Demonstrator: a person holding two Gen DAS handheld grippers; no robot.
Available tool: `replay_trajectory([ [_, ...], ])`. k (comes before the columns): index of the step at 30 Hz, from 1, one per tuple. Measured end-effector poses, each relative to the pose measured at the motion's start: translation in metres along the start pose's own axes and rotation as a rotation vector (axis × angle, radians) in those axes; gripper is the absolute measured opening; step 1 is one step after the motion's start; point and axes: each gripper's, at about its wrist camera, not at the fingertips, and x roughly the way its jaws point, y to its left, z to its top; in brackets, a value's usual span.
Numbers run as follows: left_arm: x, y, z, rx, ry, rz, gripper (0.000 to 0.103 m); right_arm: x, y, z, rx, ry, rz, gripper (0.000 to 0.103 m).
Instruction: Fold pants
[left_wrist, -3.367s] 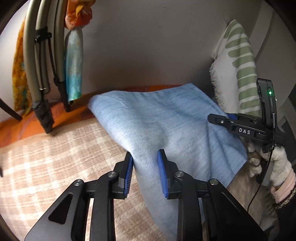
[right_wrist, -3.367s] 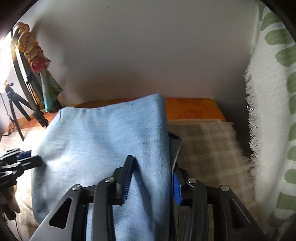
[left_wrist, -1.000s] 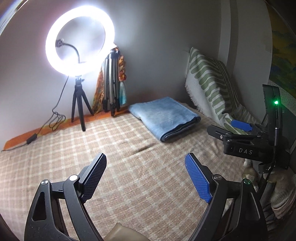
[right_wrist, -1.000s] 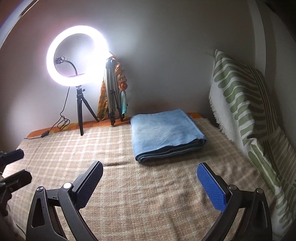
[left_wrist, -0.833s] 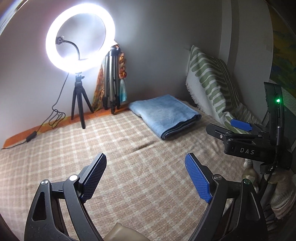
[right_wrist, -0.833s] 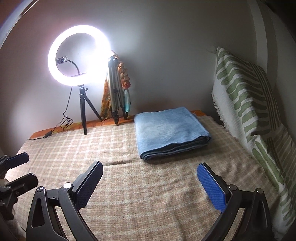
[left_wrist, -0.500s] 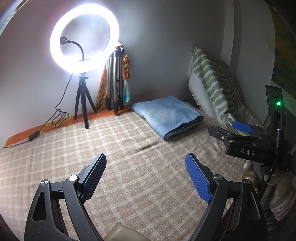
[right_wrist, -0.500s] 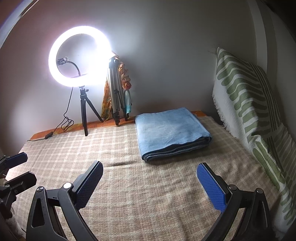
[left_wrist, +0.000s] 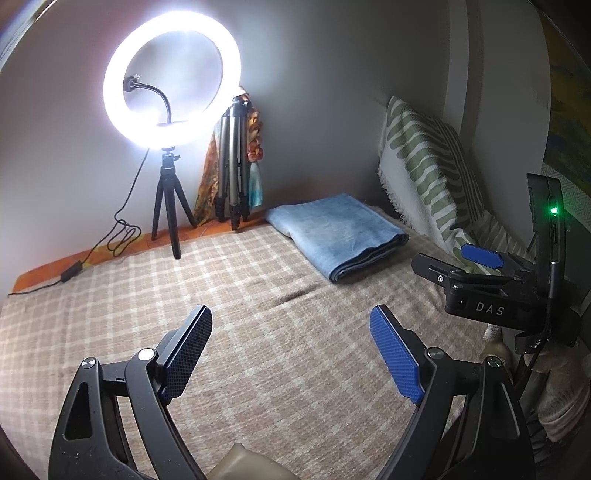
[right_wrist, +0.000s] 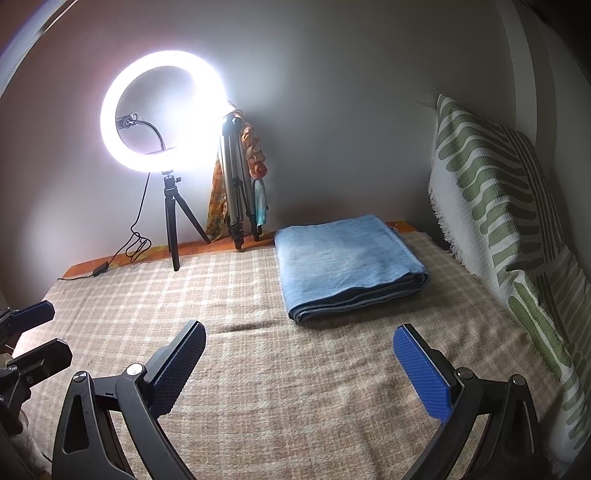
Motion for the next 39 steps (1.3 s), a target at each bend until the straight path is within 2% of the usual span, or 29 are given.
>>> replay_trajectory([
  [39, -0.0051, 0.0000, 0.0020, 0.015, -0.027, 0.002, 0.088, 0.0029, 0.0061, -0.0018, -0.010, 0.006, 0.013, 0.103],
])
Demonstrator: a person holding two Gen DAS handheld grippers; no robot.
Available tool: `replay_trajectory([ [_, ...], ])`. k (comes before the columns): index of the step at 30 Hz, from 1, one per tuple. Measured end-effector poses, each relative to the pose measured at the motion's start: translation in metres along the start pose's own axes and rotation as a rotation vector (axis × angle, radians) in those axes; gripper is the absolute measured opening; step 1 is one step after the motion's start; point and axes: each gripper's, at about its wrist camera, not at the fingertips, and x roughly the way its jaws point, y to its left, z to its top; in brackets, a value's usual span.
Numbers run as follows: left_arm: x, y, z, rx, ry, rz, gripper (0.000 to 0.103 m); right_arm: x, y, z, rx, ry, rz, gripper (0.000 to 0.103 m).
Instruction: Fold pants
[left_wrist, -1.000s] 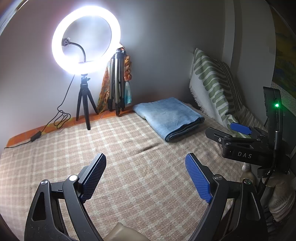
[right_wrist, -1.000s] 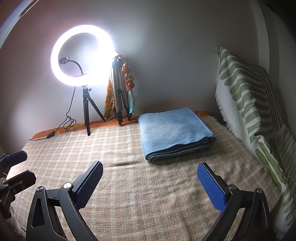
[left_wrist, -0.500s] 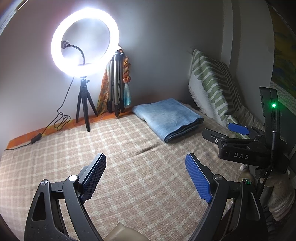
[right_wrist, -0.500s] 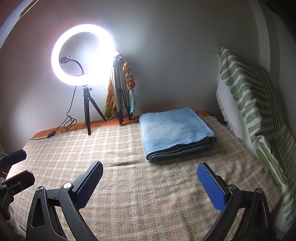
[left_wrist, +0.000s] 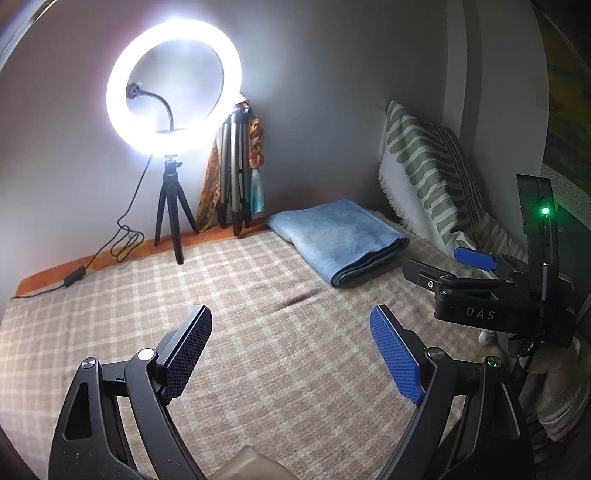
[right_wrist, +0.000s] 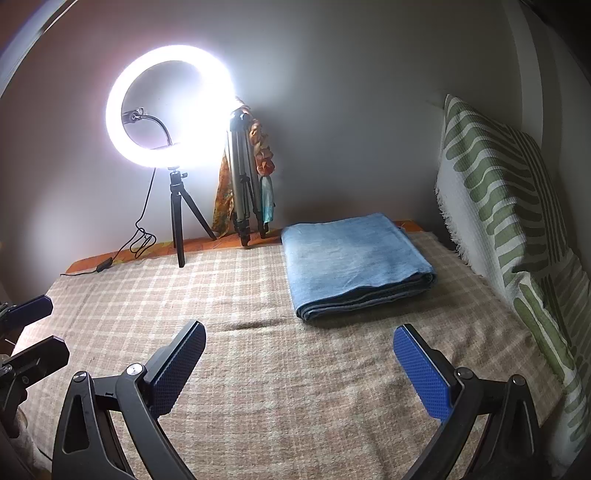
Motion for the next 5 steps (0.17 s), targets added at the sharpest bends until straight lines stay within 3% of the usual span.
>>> replay_trajectory([
  [5, -0.0029, -0.0015, 0.0003, 0.008, -0.020, -0.013, 0.088, 0.0002, 0.0001, 0.0000, 0.000, 0.001, 0.000, 0.103],
])
